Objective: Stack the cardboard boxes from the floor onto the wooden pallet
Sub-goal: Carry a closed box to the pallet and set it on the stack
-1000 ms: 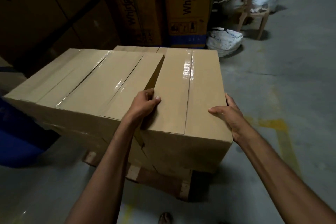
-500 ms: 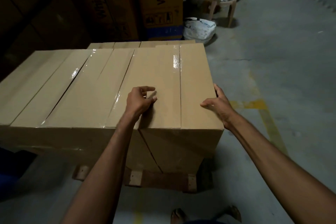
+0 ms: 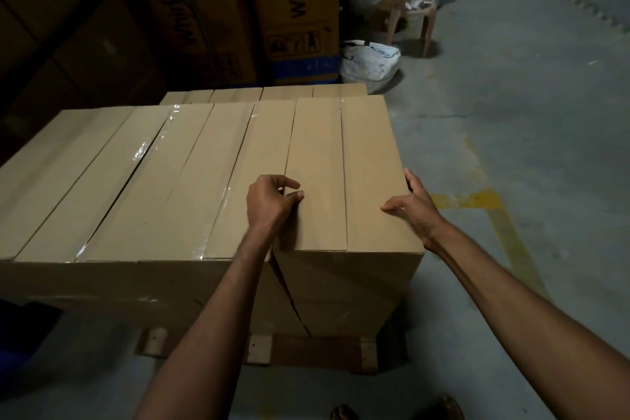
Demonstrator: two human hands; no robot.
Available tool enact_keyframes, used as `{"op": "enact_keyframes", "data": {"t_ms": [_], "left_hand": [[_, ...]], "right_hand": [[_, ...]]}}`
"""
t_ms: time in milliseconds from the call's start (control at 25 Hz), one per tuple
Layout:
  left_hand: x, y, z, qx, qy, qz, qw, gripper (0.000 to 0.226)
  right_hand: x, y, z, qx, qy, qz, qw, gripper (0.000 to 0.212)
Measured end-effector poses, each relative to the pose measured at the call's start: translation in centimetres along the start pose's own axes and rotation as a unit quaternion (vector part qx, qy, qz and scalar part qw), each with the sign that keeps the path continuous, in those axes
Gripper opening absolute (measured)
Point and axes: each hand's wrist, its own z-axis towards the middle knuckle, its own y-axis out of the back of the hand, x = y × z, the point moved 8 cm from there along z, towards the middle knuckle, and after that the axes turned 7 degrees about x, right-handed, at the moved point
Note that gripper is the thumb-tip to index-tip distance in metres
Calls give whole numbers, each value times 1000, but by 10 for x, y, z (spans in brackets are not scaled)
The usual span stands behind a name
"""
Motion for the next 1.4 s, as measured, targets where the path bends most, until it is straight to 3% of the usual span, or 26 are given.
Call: {"op": "enact_keyframes", "data": {"t_ms": [320, 480, 600, 760, 840, 1080, 1400], "left_hand": [[13, 0, 2, 81, -26, 49, 995, 36], [24, -4, -11, 110, -53, 68, 990, 39], [32, 0, -20, 95, -60, 95, 989, 48], [32, -2, -25, 82, -21, 95, 992, 49], [29, -3, -26, 75, -6, 77, 994, 47], [33, 4, -21, 29, 56, 14, 998, 29], [35, 6, -9, 53, 135, -34, 989, 17]], "right_hand": [[-19, -2, 11, -16, -32, -30, 999, 97], [-14, -1, 7, -12, -47, -141, 989, 93], [-12, -5, 2, -66, -52, -269, 959, 90], [-26, -18, -15, -166, -104, -298, 934, 90], [-22, -19, -22, -189, -87, -347, 914, 89], [-22, -20, -31, -177, -49, -395, 900, 90], [-17, -19, -29, -168, -41, -412, 895, 93]]}}
